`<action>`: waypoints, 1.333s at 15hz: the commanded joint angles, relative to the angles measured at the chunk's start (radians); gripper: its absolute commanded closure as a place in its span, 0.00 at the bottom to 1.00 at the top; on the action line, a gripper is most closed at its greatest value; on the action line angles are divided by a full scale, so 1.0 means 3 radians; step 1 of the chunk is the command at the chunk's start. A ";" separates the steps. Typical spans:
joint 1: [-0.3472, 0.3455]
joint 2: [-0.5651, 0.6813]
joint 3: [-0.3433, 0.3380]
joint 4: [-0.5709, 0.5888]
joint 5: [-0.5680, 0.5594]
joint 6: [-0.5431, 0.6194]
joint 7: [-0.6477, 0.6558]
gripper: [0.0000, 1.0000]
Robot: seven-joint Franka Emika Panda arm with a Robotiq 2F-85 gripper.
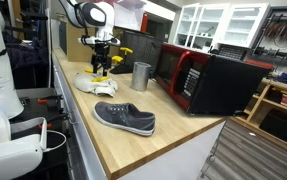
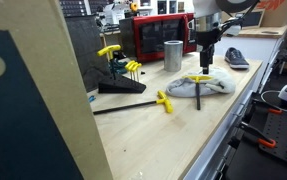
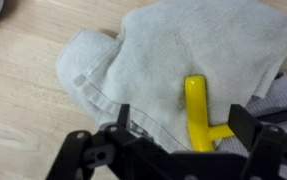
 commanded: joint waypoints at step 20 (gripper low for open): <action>0.0035 0.0345 -0.0033 0.0099 0.0004 0.0303 0.0070 0.51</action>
